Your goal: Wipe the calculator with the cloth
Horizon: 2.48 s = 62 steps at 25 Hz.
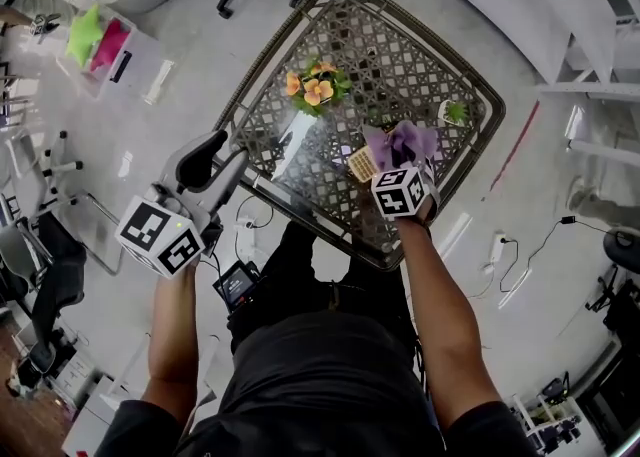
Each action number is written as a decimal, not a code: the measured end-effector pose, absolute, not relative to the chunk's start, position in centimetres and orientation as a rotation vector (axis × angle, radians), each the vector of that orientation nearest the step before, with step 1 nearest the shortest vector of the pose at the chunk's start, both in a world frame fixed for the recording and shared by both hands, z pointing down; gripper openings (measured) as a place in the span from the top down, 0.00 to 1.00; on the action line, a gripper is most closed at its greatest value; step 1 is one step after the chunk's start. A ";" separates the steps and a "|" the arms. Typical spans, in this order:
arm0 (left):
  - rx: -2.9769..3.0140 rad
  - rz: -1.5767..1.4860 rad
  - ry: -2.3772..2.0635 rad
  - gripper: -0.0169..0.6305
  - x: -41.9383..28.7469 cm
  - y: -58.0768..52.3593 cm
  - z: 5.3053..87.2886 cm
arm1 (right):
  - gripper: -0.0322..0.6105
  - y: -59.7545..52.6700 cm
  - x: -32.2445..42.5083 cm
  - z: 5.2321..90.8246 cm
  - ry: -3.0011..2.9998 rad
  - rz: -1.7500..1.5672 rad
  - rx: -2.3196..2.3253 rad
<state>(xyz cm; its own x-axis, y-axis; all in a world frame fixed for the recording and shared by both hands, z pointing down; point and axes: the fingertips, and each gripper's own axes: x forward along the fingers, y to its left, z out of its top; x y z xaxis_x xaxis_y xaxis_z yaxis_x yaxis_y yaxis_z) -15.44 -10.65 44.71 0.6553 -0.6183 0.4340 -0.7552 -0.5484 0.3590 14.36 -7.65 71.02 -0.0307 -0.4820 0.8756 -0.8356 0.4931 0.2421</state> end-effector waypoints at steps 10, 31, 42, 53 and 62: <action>2.349 0.342 -1.080 0.62 -16.2 -10.1 44.5 | 0.84 -9.1 12.7 70.3 -1.748 0.628 1.222; 2.339 0.341 -1.089 0.62 -17.2 -7.9 45.0 | 0.84 -10.0 12.9 68.8 -1.928 1.235 1.457; 2.358 0.340 -1.070 0.62 -16.0 -6.9 44.6 | 0.84 -8.2 12.7 69.9 -1.909 1.083 1.360; 2.376 0.360 -1.036 0.62 -14.5 -6.6 44.5 | 0.84 -6.2 14.1 69.8 -1.875 1.038 1.353; 2.386 0.369 -1.018 0.62 -13.6 -7.6 44.3 | 0.84 -4.1 15.8 70.3 -1.799 0.879 1.259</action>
<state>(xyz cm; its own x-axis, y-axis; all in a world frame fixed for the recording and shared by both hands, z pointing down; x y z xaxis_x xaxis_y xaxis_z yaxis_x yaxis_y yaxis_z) -13.64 -7.65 44.32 0.6812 -0.5902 0.4332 -0.7307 -0.5851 0.3518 15.80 -4.11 70.30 -0.2277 -0.4332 0.8721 -0.9542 0.2778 -0.1111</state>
